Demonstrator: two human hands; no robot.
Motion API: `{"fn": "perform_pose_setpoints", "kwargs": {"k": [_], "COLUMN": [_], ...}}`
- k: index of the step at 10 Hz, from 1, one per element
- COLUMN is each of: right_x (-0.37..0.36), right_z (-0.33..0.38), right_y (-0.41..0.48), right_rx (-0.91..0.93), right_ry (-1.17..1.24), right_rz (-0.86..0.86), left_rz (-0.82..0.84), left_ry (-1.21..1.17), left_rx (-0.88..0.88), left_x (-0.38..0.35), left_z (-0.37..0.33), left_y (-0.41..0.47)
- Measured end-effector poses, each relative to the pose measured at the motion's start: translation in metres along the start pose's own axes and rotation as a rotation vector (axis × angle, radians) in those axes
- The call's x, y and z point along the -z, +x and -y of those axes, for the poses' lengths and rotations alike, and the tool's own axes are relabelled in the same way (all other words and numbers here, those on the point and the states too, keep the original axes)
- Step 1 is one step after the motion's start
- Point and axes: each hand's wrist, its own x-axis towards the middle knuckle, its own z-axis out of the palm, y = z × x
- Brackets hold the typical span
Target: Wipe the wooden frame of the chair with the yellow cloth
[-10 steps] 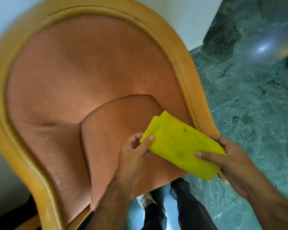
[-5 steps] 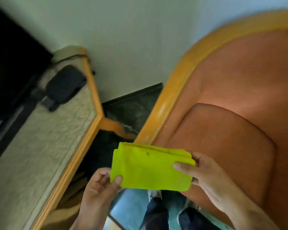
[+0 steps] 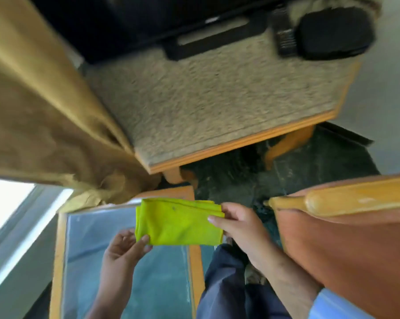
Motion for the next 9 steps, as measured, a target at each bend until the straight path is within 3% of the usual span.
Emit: {"fn": "perform_pose_setpoints", "kwargs": {"k": [1, 4, 5, 7, 8, 9], "right_x": [-0.049, -0.09, -0.101, -0.114, -0.11, -0.103], "right_z": [-0.034, -0.109, -0.124, -0.134, -0.138, -0.129], "right_y": [0.052, 0.159, 0.188, 0.204, 0.205, 0.195], "right_rx": [-0.046, -0.084, -0.043, 0.064, 0.071, 0.113], "right_ry": [-0.19, -0.443, -0.592, -0.981, -1.072, -1.373], "right_rz": [0.017, -0.086, -0.142, -0.254, -0.311, -0.332], "left_rz": [-0.16, -0.392, -0.416, -0.287, -0.307, -0.264], "left_ry": [0.029, 0.272, 0.487, 0.822, 0.842, 1.039], "left_rx": [0.04, 0.107, 0.07, -0.013, 0.002, -0.112], "left_x": [0.033, 0.048, 0.048, 0.043, 0.043, 0.038], "left_z": [0.042, 0.124, 0.14, 0.162, 0.168, 0.16], "left_y": [0.025, 0.11, 0.151, 0.183, 0.186, 0.174]}}
